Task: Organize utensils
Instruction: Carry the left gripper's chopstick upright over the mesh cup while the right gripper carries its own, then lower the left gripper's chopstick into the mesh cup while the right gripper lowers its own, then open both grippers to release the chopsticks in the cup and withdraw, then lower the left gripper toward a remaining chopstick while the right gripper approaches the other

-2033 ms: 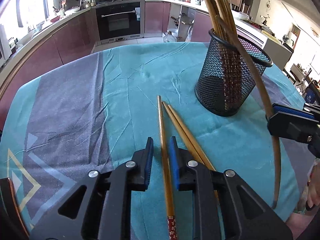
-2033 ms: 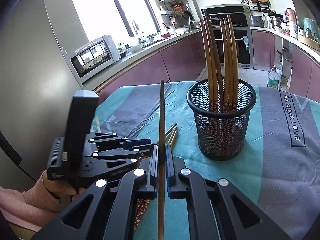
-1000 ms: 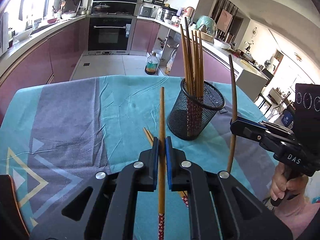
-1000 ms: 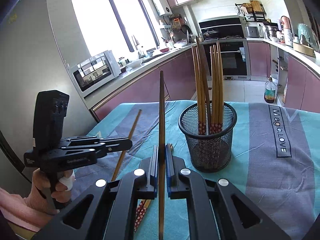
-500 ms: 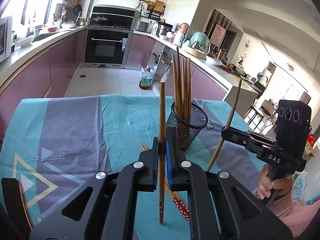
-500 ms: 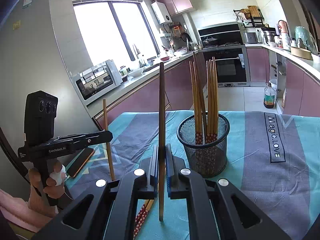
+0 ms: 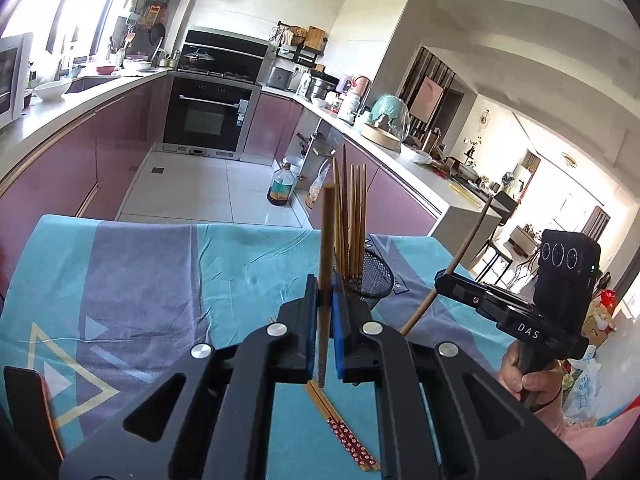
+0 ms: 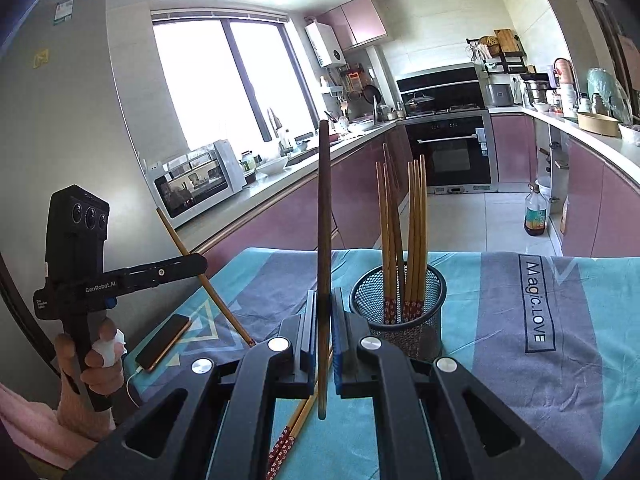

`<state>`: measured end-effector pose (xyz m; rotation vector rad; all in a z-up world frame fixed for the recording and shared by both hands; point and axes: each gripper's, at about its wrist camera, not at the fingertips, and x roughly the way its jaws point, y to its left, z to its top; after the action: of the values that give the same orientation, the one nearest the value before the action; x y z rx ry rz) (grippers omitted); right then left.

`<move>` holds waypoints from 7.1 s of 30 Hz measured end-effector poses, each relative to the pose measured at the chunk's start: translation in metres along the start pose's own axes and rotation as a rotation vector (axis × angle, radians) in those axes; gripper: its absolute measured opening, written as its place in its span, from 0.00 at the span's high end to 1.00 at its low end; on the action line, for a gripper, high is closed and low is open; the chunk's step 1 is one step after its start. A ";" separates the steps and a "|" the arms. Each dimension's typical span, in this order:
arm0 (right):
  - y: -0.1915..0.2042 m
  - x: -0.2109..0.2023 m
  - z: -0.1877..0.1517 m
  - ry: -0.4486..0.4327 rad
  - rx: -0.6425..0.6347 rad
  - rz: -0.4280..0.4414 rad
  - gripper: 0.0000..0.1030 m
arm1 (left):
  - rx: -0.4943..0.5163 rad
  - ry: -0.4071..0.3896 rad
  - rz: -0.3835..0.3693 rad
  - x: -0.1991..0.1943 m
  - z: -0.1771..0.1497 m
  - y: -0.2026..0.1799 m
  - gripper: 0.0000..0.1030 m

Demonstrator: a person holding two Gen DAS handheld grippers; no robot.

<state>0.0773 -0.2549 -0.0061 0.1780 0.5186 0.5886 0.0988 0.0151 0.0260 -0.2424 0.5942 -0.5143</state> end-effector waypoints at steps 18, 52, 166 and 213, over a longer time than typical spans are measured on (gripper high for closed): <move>-0.002 -0.017 0.043 -0.108 -0.064 -0.047 0.95 | 0.038 -0.074 -0.066 0.010 0.047 -0.031 0.93; -0.026 0.007 0.067 -0.115 -0.060 -0.121 0.95 | 0.076 -0.092 -0.017 0.047 0.088 -0.057 0.93; 0.030 0.104 -0.095 0.418 -0.053 -0.046 0.72 | 0.003 0.286 0.240 0.093 -0.094 0.039 0.45; 0.007 0.119 -0.083 0.402 -0.036 -0.134 0.77 | 0.143 0.380 0.226 0.133 -0.104 0.015 0.63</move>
<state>0.1159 -0.1798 -0.1242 -0.0123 0.9013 0.5035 0.1377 -0.0493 -0.1252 0.0618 0.9380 -0.3826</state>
